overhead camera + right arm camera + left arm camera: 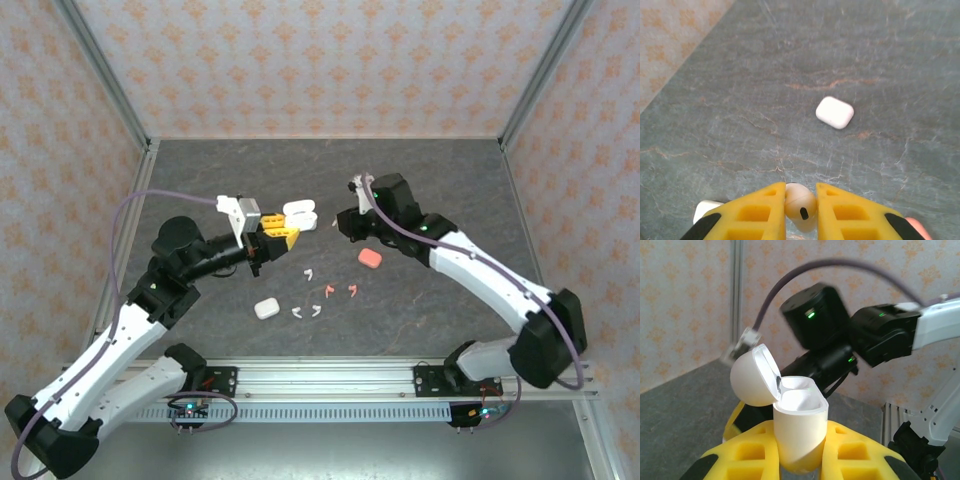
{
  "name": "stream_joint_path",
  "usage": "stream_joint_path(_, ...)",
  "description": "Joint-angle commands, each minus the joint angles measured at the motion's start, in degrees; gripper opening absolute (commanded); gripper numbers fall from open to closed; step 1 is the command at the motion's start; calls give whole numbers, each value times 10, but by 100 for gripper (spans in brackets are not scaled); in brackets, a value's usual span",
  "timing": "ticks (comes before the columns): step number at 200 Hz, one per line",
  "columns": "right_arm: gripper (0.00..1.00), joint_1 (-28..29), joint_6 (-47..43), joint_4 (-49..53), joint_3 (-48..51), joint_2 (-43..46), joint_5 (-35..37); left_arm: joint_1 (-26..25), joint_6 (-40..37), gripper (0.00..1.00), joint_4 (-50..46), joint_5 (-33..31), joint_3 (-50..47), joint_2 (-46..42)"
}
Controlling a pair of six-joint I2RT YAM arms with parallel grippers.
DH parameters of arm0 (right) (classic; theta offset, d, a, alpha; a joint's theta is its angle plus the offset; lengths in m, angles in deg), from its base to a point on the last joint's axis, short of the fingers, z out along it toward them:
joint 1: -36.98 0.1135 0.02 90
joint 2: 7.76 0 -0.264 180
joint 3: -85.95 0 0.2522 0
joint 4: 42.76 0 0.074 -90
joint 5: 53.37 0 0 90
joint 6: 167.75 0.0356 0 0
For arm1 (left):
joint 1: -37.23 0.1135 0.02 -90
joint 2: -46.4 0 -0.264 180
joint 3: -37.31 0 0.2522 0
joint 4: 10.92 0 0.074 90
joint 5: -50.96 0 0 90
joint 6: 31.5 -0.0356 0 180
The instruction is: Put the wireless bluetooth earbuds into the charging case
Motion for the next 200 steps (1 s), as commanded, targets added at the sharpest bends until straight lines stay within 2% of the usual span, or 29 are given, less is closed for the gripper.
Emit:
stream_joint_path(1,18,-1,-44,6,7,63,20,-4,13,0,20,6,-5,14)
stream_joint_path(36,18,-1,-85,-9,5,146,-3,-6,19,0,37,17,-7,50)
stream_joint_path(67,18,8,-104,-31,5,183,-33,-10,29,0,55,26,-4,76)
stream_joint_path(129,18,86,-152,-37,-31,157,-7,-17,24,0,56,37,4,99)
stream_joint_path(200,18,105,-170,-41,-65,121,-12,-17,20,0,53,43,5,105)
